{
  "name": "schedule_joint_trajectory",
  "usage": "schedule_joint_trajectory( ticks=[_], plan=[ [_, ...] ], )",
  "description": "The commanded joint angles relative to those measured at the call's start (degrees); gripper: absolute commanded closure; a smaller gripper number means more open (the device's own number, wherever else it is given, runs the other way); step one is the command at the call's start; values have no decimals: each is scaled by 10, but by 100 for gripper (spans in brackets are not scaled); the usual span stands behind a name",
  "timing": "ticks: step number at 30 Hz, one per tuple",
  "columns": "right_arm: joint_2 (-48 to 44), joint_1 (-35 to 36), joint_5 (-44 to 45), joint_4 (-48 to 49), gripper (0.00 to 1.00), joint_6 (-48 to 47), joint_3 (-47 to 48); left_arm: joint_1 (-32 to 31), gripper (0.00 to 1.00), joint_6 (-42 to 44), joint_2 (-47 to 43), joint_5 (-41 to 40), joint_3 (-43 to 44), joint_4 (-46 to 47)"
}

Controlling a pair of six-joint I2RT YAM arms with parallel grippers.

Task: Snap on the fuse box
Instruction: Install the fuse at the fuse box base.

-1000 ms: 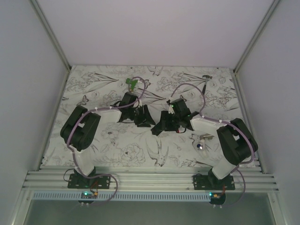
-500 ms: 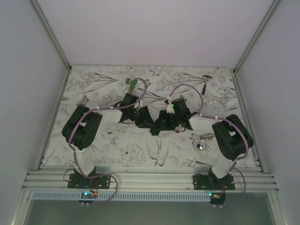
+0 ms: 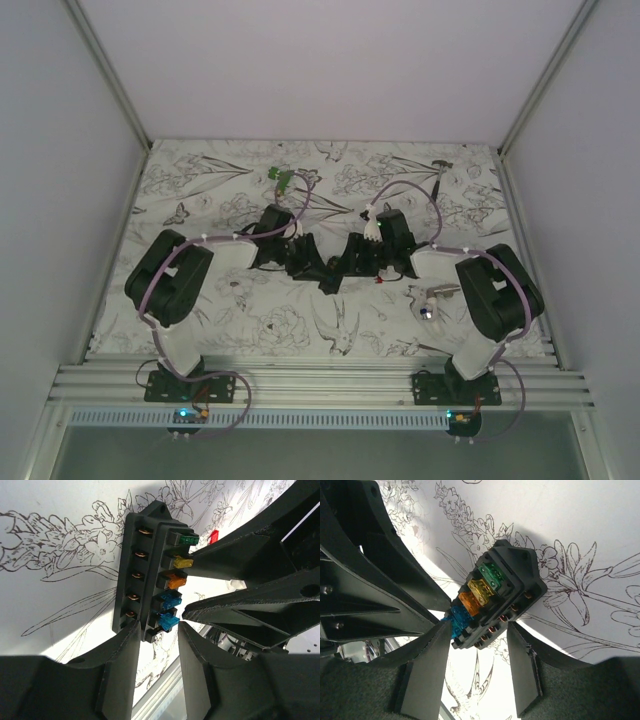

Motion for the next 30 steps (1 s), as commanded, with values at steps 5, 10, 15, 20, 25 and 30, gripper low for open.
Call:
schedule_joint_trajectory(
  ticks=[5, 10, 15, 20, 25, 30],
  plan=[
    [-2, -1, -28, 53, 48, 24, -13, -1, 58, 5, -28, 18, -9, -12],
    [-11, -1, -31, 37, 40, 11, -15, 5, 56, 15, -42, 11, -18, -17],
    [-9, -1, -35, 30, 40, 4, -21, 5, 59, 12, -18, 19, -7, -20],
    [-8, 0, -35, 27, 43, -3, -26, 4, 60, 16, -10, 17, -2, -22],
    [1, 0, -39, 29, 46, -3, -21, 2, 62, 16, 5, 17, 6, -24],
    [9, 0, -38, 28, 51, -1, -18, 0, 63, 16, 18, 16, 15, -25]
  ],
)
